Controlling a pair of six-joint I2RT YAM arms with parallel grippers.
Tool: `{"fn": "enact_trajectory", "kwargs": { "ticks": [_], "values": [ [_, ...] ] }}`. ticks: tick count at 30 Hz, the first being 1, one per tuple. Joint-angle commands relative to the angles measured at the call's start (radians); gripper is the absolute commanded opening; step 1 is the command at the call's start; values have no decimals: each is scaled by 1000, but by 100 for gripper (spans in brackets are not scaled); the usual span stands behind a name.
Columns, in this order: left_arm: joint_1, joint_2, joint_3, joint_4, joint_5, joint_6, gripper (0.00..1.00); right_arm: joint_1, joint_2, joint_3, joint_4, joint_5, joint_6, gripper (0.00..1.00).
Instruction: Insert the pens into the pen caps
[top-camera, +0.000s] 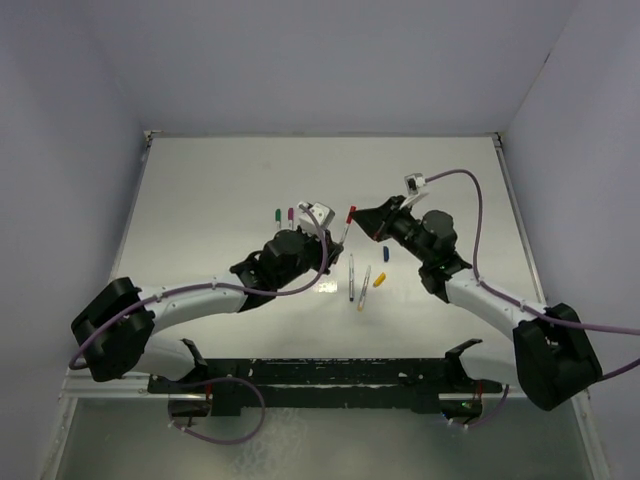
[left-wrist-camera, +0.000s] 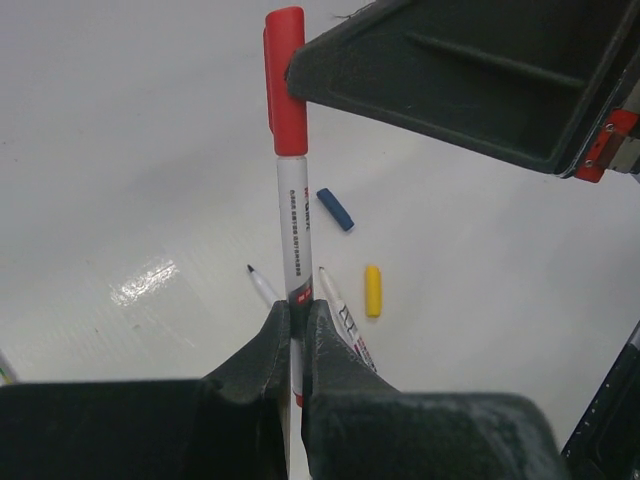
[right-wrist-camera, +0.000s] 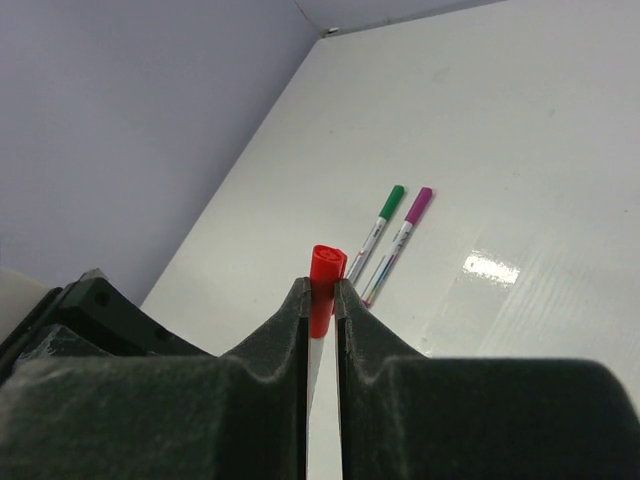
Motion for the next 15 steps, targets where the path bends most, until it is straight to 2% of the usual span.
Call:
{"fn": "enact_trajectory", "kwargs": {
  "ticks": [1, 10, 15],
  "values": [
    [26, -35, 136, 242, -69, 53, 0, 57, 67, -8, -201, -59, -58, 0],
    [38, -17, 182, 258, -76, 95, 0, 114, 150, 5, -211, -50, -50, 0],
    [40, -28, 162, 196, -112, 111, 0, 114, 107, 29, -250, 13, -64, 0]
  ]
}}
